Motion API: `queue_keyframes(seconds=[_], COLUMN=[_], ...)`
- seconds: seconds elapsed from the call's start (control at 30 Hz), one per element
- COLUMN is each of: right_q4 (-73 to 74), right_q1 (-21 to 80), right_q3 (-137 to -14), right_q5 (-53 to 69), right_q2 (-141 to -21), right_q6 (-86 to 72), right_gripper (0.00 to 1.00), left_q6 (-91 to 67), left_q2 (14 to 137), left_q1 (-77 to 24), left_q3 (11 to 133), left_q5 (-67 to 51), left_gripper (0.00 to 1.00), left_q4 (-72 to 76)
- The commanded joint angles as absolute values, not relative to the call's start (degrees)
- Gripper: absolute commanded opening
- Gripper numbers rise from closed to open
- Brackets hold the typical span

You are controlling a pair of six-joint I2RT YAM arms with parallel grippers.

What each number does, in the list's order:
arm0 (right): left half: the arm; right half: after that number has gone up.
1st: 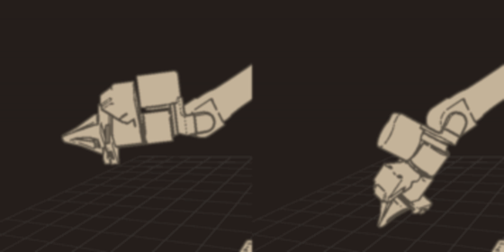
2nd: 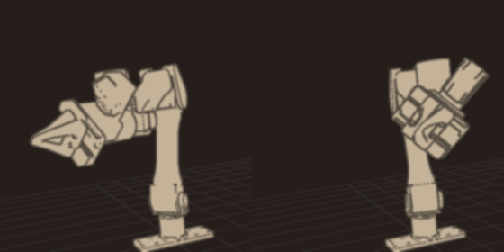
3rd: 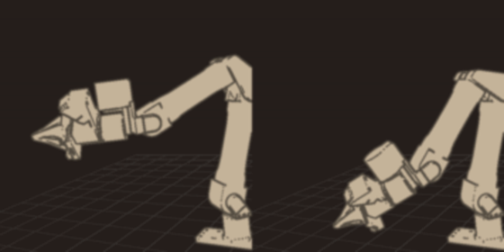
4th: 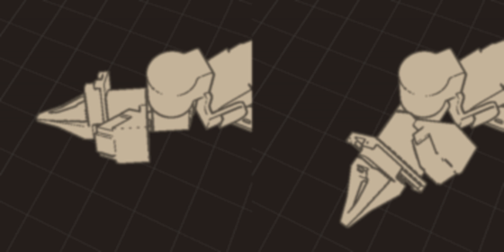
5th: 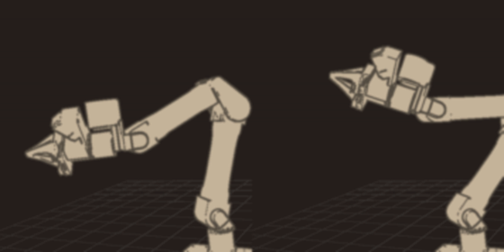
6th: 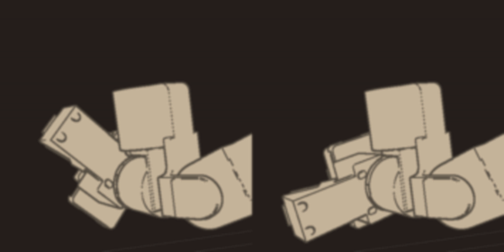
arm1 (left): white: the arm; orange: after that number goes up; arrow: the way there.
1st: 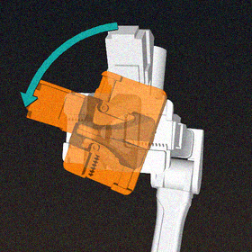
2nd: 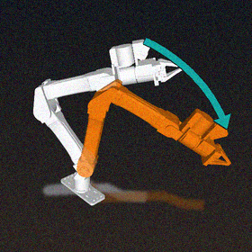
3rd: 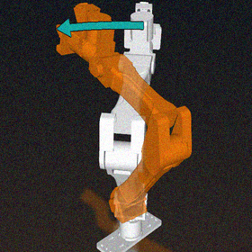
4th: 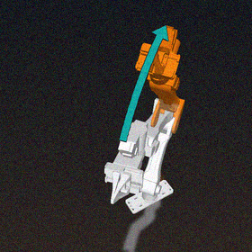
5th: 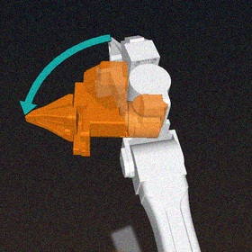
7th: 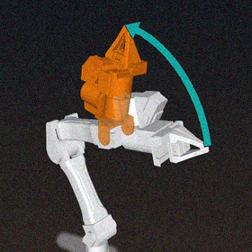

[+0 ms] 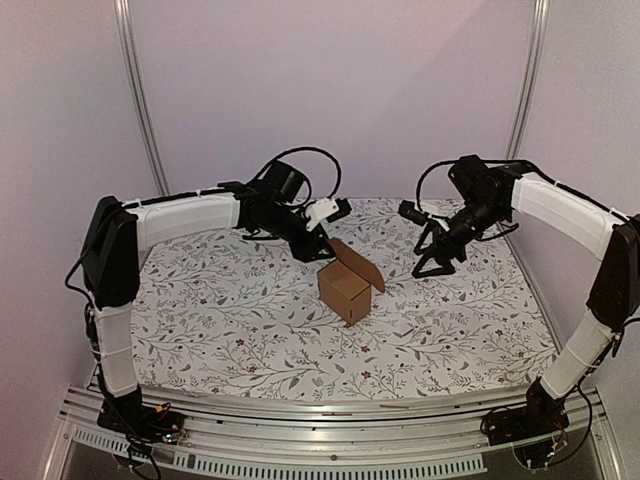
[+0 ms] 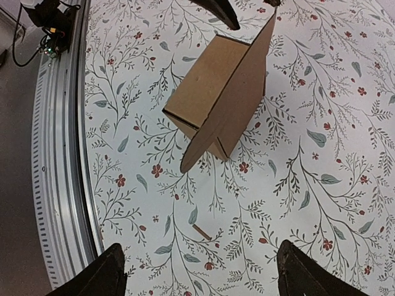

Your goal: Fold the paper box

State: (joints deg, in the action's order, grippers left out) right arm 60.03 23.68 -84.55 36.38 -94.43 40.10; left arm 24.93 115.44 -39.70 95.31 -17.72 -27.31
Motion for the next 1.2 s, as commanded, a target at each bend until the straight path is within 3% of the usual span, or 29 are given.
queue_keyframes(seconds=[0.0, 0.17, 0.4, 0.6, 0.83, 0.97, 1.1, 1.17], right_q4=[63.29, 63.43, 61.74, 60.01, 60.02, 59.75, 57.13, 55.63], right_q1=[25.0, 25.75, 27.86, 30.93, 31.46, 31.54, 32.26, 32.84], right_q3=[-84.42, -84.46, -83.08, -81.46, -81.57, -81.64, -81.57, -81.92], right_q5=[32.15, 32.51, 28.54, 25.61, 26.1, 26.27, 24.91, 22.92], right_q2=[-96.52, -98.13, -98.44, -97.96, -97.26, -97.59, -97.88, -98.31], right_q6=[44.11, 43.91, 44.92, 45.31, 44.71, 44.23, 41.87, 40.61], right_gripper=[0.8, 0.75, 0.74, 0.73, 0.73, 0.72, 0.67, 0.6], left_q6=[27.69, 28.73, 31.79, 34.08, 36.27, 35.93, 34.48, 33.18], left_q2=[117.91, 119.32, 119.48, 123.83, 126.62, 126.56, 126.18, 125.77], left_q1=[-38.94, -38.94, -38.85, -38.85, -39.15, -39.2, -39.36, -39.54], left_q3=[98.91, 101.5, 104.03, 110.32, 114.78, 115.02, 114.67, 114.36], left_q5=[-19.97, -19.12, -14.66, -17.56, -22.15, -23.5, -23.32, -22.89], left_gripper=[0.47, 0.4, 0.56, 0.56, 0.48, 0.35, 0.22, 0.18], left_q4=[-30.91, -32.89, -33.68, -38.58, -45.63, -46.8, -47.82, -48.03])
